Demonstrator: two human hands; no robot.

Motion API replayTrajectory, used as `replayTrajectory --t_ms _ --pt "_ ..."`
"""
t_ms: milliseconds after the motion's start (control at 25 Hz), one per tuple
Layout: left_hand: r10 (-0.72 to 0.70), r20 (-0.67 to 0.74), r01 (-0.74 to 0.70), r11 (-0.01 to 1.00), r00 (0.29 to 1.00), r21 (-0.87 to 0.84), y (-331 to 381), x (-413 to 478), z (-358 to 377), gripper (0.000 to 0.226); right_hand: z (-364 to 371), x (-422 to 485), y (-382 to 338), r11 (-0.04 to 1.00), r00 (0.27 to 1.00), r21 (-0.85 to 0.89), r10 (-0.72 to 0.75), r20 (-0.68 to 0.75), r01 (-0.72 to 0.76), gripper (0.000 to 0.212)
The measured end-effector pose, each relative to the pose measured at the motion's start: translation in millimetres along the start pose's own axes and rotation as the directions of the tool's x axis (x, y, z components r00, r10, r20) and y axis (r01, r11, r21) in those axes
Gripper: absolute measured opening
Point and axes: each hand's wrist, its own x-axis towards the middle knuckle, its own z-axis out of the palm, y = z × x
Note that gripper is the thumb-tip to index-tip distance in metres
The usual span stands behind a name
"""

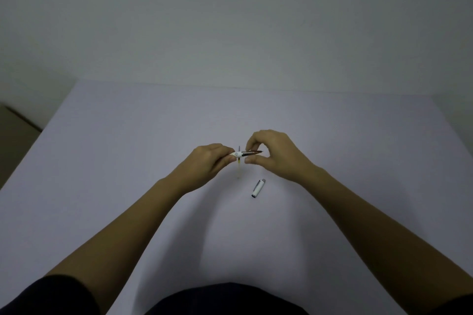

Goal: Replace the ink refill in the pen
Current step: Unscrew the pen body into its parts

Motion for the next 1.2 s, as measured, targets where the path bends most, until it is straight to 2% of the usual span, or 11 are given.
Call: replayTrajectory --t_ms 120,200,320,520,640,680,800,880,920,1080,1200 --pt "0.002 0.003 -0.002 1.000 1.000 0.005 -0.2 0.7 -1.1 0.025 -3.5 0.6 -0.6 0.991 0.987 0.040 0.127 0.094 -0.131 0.028" --pt "0.013 0.008 -0.013 1.000 1.000 0.004 0.4 0.0 -0.5 0.025 -3.7 -0.1 0.2 0.995 0.989 -0.025 0.101 0.112 -0.099 0.028" --pt "0.006 -0.004 -0.006 1.000 1.000 -0.003 1.3 0.0 -0.8 0.024 -3.9 -2.1 -1.0 1.000 1.000 0.011 -0.004 0.019 0.004 0.016" --pt "0.004 0.008 -0.004 1.000 1.000 -0.013 2.3 -0.8 -1.4 0.025 0.6 -1.6 1.5 0.994 0.985 -0.027 0.112 0.134 -0.110 0.032" --pt "0.004 -0.013 -0.004 1.000 1.000 -0.026 5.0 0.2 -0.9 0.023 -3.3 -2.5 -1.0 1.000 1.000 0.010 0.025 0.019 -0.025 0.012" --pt "0.006 -0.022 -0.007 0.999 1.000 -0.032 5.9 1.4 -1.1 0.022 -4.7 -2.8 -1.5 0.999 1.000 0.032 0.010 -0.011 -0.010 0.012" --pt "0.020 -0.027 -0.020 1.000 0.999 -0.023 7.4 4.0 -1.7 0.021 -5.3 -4.4 -3.6 0.989 0.991 0.076 0.129 0.024 -0.131 0.031" --pt "0.021 -0.035 -0.021 1.000 0.999 -0.017 6.9 4.2 -2.2 0.022 -6.7 -3.3 -3.3 0.971 0.971 0.077 0.217 0.099 -0.225 0.036" --pt "0.025 -0.036 -0.025 1.000 0.999 -0.012 6.8 3.8 -2.2 0.022 -7.4 -2.7 -1.8 0.973 0.971 0.065 0.215 0.104 -0.223 0.036" --pt "0.019 -0.055 -0.021 0.999 0.998 -0.036 7.5 2.2 -1.8 0.019 -9.3 -4.2 -1.7 0.987 0.996 0.132 0.086 0.014 -0.087 0.005" --pt "0.004 -0.060 -0.007 0.998 0.998 -0.058 8.6 2.2 -2.1 0.019 -9.1 -3.8 -2.7 0.971 0.981 0.143 0.191 0.029 -0.194 0.026"
